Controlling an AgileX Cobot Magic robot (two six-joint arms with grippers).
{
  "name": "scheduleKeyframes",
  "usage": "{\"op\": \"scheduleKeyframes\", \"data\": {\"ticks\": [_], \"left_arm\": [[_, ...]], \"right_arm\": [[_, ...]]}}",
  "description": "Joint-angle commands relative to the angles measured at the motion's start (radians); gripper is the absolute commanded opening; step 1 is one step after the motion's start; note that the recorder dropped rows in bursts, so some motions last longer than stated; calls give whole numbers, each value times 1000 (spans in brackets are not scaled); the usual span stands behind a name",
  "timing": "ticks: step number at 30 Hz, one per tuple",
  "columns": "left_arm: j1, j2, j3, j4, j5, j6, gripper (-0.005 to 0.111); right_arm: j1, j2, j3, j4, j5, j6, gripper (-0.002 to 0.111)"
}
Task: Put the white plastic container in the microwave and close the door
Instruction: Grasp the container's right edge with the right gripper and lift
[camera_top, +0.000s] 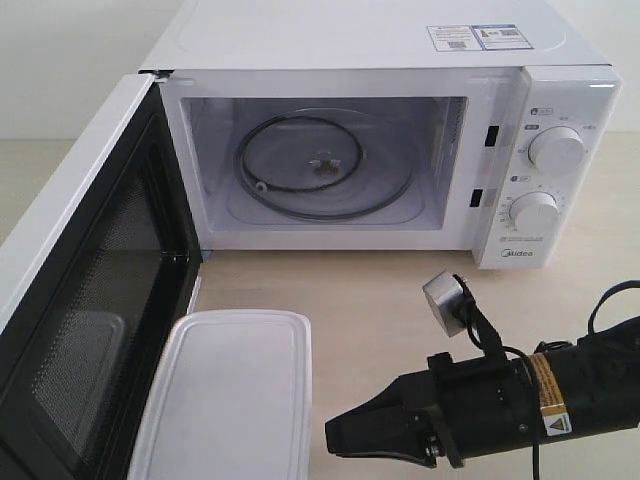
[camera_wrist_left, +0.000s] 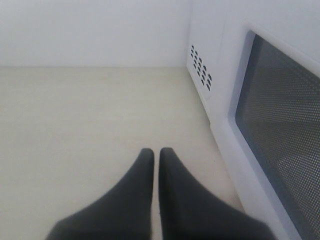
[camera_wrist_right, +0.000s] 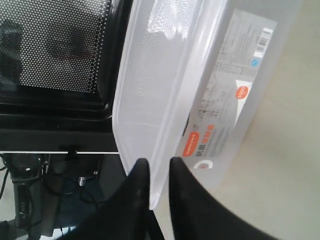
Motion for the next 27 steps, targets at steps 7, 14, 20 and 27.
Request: {"op": "scheduleKeyframes", "data": {"ticks": [7, 14, 20, 27], "left_arm": [[3, -3, 4, -9, 0, 4, 4], [3, -3, 4, -9, 0, 4, 4], [3, -3, 4, -9, 0, 4, 4], [3, -3, 4, -9, 0, 4, 4]], "right_arm": [[-8, 1, -16, -2, -11, 116, 32], [11, 1, -26, 8, -11, 138, 32], [105, 1, -117, 13, 79, 209, 32], [117, 1, -146, 18, 153, 278, 32]]}}
